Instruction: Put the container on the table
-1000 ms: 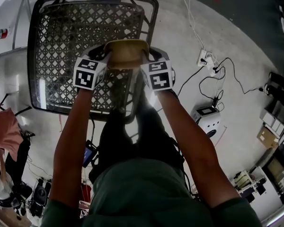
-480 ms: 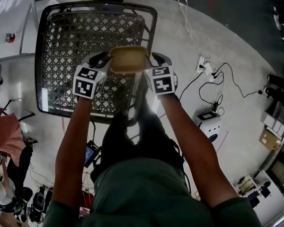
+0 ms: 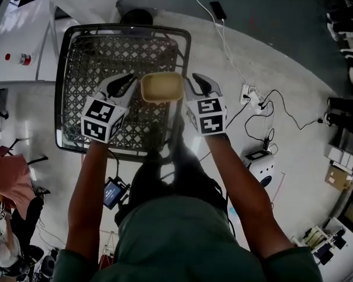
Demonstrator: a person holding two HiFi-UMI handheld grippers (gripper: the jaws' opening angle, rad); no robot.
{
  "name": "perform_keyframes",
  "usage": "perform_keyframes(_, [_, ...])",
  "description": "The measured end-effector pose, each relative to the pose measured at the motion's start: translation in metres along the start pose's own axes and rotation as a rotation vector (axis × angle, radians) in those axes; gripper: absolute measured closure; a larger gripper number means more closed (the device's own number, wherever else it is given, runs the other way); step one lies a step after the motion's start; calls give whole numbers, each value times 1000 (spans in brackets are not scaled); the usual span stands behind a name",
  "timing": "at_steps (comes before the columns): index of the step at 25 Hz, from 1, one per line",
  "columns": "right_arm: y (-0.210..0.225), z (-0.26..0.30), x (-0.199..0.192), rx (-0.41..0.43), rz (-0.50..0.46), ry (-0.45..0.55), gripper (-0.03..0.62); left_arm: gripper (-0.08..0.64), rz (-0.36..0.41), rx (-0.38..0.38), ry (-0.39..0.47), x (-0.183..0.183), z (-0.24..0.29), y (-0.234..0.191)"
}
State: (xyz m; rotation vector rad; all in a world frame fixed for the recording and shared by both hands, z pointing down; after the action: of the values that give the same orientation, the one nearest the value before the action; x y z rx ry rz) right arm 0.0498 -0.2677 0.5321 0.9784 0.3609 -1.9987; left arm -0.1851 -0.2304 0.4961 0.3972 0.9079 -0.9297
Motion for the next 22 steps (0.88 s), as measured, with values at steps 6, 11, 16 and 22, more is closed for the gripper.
perform_keyframes(6, [-29, -72, 64, 62, -51, 172, 588, 557, 66, -12, 123, 56, -63, 14])
perform_keyframes(11, [-67, -129, 103, 145, -116, 320, 589, 557, 130, -21, 230, 85, -114, 28])
perform_keyframes(16, [-104, -182, 126, 214, -165, 462, 589, 557, 186, -9, 336, 101, -158, 40])
perform_keyframes(22, [-139, -251, 145, 261, -233, 574, 589, 558, 256, 19, 463, 121, -220, 59])
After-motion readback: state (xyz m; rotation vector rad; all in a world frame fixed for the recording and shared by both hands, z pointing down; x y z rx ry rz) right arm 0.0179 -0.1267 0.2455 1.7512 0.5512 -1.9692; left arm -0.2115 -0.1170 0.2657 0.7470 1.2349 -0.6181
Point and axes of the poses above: the fingertips, and each gripper's own axes: z forward along the fingers, y to its right, x out of its top, the point moved 9 cm from there along -z, backward along the fingers, and after that the axes turned 3 degrees about z, right-handed, at the moved point
